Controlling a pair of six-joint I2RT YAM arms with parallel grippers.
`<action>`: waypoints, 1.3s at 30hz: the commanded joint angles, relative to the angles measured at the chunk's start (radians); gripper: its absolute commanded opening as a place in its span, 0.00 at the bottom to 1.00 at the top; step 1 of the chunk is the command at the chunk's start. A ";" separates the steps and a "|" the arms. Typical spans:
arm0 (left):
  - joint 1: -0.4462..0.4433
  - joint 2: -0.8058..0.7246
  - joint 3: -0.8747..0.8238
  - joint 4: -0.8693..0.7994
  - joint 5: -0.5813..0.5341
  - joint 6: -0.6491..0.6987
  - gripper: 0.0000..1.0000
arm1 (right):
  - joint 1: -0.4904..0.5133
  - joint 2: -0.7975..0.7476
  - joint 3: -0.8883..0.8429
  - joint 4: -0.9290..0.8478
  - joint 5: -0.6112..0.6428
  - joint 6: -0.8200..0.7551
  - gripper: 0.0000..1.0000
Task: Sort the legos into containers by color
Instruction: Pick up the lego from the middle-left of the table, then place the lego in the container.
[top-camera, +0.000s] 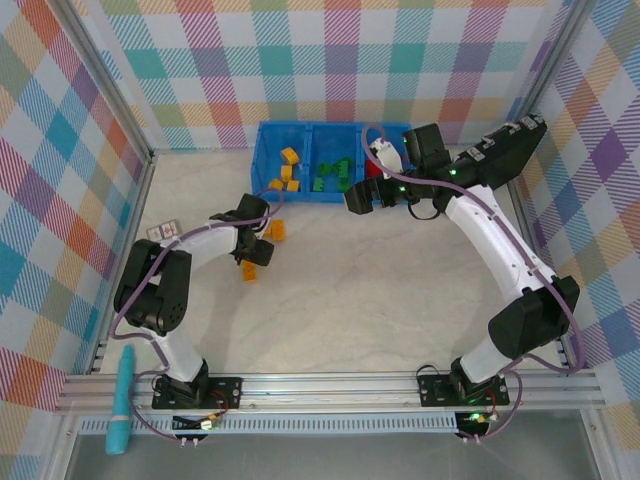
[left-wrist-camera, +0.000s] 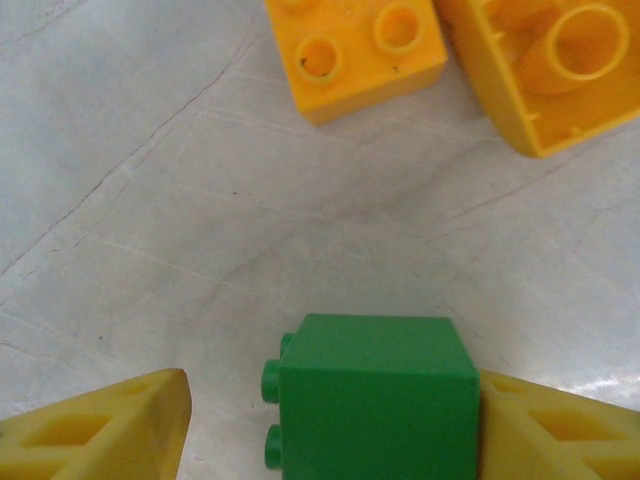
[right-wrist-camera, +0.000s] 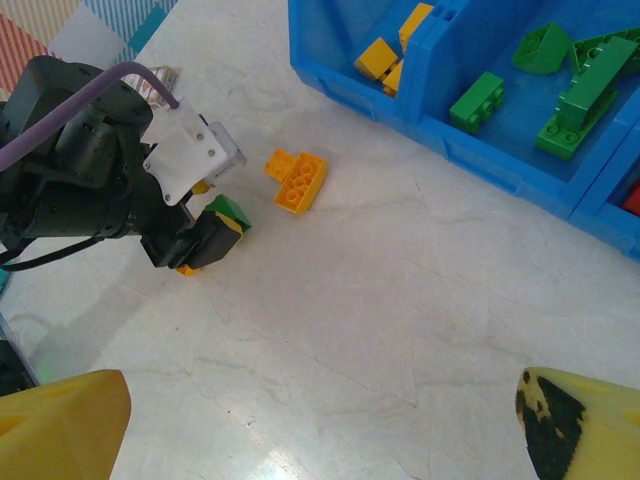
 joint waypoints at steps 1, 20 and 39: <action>0.012 0.017 0.021 0.028 0.030 -0.023 0.67 | 0.005 -0.002 0.011 -0.014 0.001 -0.014 0.99; 0.021 0.051 0.048 0.011 0.082 -0.055 0.38 | 0.005 -0.042 -0.019 -0.006 0.058 -0.024 0.99; -0.042 -0.056 0.438 0.074 0.245 -0.228 0.35 | 0.003 -0.038 -0.042 0.023 0.093 -0.029 0.99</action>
